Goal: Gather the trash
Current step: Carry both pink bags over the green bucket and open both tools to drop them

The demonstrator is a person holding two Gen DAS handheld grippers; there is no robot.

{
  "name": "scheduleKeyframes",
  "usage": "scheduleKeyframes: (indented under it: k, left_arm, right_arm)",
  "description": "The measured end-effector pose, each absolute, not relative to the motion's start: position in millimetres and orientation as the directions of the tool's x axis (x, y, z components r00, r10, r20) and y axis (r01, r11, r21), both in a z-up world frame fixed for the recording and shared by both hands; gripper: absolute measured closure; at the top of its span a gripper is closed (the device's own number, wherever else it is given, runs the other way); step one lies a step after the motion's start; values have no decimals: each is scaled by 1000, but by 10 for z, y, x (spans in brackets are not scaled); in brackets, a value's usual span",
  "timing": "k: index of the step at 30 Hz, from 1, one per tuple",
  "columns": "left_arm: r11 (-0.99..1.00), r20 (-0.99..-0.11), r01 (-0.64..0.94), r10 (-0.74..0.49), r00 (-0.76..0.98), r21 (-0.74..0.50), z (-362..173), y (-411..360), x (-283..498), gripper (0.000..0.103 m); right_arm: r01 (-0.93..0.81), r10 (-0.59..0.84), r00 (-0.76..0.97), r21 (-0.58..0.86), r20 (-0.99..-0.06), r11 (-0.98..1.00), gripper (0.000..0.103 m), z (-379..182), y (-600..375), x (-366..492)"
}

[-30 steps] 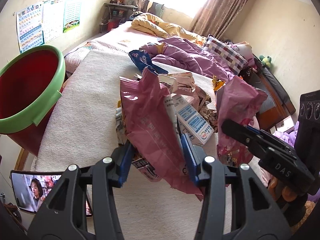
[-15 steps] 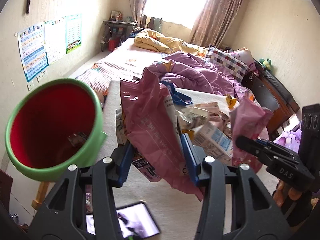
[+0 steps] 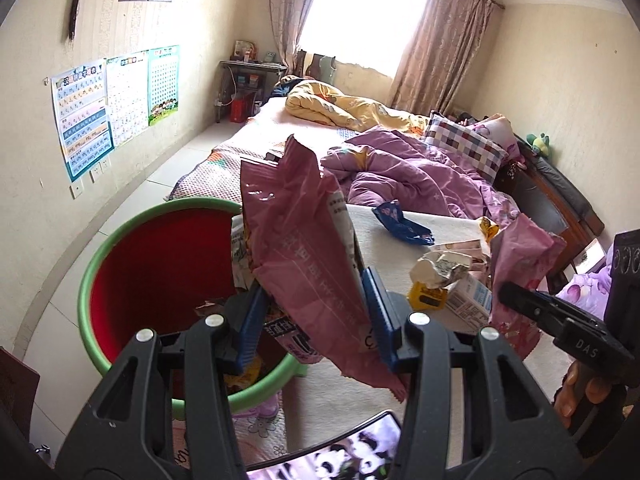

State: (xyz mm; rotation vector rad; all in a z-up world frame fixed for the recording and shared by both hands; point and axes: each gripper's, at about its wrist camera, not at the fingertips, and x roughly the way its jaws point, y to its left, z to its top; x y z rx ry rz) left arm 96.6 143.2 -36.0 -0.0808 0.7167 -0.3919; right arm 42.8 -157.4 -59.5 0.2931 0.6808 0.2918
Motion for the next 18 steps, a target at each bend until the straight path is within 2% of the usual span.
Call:
scheduleKeyframes:
  k: [18]
  left_arm:
    - [942,-639,255,-336,692,-220,-482,2078,1022,58]
  right_arm:
    - [-271,433,702,351,-565,896,78,-535,-738,578]
